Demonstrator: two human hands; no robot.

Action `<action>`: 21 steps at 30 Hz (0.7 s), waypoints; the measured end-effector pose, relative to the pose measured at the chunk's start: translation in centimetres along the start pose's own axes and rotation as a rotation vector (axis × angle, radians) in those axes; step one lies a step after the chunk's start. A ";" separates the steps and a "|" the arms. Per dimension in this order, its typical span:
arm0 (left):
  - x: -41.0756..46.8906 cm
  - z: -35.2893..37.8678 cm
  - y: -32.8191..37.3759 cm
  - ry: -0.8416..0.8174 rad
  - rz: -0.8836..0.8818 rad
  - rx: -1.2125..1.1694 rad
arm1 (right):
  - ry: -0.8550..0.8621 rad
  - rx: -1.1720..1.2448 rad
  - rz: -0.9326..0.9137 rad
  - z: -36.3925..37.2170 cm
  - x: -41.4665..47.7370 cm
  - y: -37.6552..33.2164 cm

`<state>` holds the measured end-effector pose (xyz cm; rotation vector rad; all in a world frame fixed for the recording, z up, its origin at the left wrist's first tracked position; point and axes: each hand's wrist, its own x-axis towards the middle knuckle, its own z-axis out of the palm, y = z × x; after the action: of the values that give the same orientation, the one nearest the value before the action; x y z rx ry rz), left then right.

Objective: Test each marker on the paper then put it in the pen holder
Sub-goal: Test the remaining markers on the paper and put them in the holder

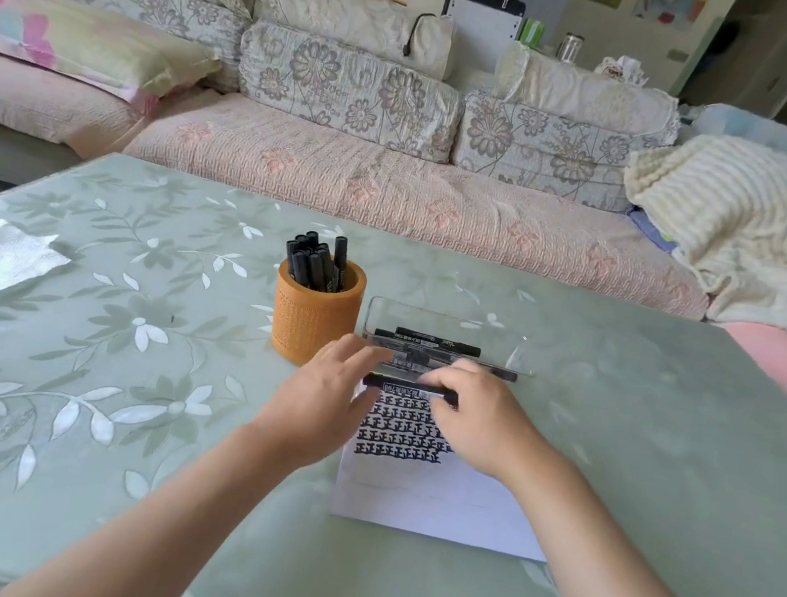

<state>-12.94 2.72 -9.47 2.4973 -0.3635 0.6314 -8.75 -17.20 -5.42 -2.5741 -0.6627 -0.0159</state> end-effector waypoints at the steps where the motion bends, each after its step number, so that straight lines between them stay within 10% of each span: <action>1: 0.0 0.0 0.4 -0.011 0.021 0.007 | 0.009 0.043 -0.004 0.1 -0.3 0.0; 12: -0.3 -0.1 4.0 -0.095 0.007 -0.167 | 0.226 0.974 0.222 -0.5 -3.9 -0.2; 21: -1.0 -0.8 5.5 -0.086 -0.018 -0.113 | 0.187 0.782 0.154 -0.7 -4.8 0.5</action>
<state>-16.16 -1.20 -7.02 2.4216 -0.3966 0.4838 -12.67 -20.08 -5.66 -1.8299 -0.3063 0.0450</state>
